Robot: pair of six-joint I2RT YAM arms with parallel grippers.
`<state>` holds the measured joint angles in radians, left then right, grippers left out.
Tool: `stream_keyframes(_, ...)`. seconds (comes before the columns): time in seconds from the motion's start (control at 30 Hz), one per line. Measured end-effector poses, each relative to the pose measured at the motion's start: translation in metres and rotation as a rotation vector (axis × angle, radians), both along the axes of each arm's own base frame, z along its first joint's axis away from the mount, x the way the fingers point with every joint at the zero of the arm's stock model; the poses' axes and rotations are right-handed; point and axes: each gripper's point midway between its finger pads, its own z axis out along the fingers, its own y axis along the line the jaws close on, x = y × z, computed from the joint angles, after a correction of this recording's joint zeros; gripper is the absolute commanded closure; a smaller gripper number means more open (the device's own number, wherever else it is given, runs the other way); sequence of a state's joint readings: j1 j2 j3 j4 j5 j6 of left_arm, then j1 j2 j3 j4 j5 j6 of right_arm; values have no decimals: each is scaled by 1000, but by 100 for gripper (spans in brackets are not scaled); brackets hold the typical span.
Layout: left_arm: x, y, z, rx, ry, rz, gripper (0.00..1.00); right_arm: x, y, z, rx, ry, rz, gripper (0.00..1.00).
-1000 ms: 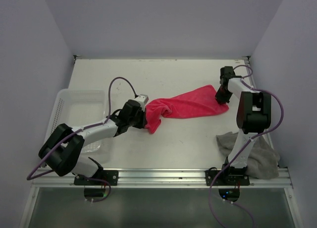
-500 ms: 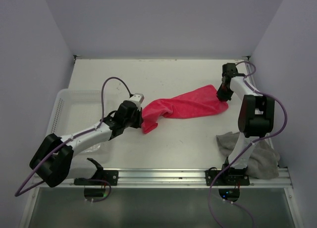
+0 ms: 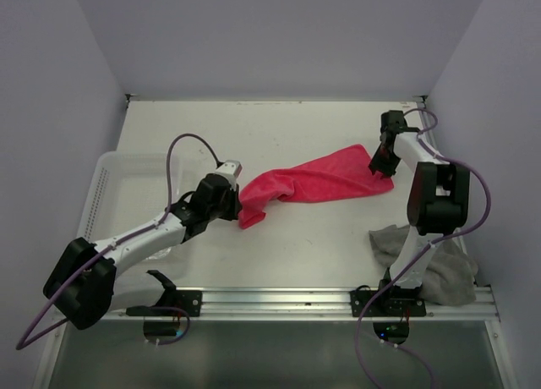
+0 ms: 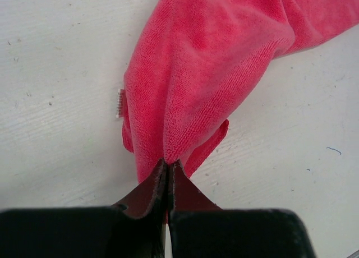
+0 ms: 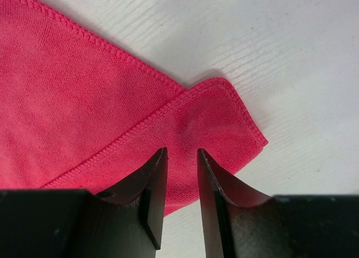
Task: Roll the towels
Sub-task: Flatten the towel
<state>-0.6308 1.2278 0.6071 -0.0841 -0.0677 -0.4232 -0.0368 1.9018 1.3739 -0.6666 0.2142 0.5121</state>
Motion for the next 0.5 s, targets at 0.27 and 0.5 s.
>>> stream_keyframes(0.27,-2,2,4,-10,-8,3,100,-2,-20,1,6,-2,-76,61)
stream_keyframes(0.5,-4,3,2,-8,-3,3,100,5,-45,8,-2,-22,-158,62)
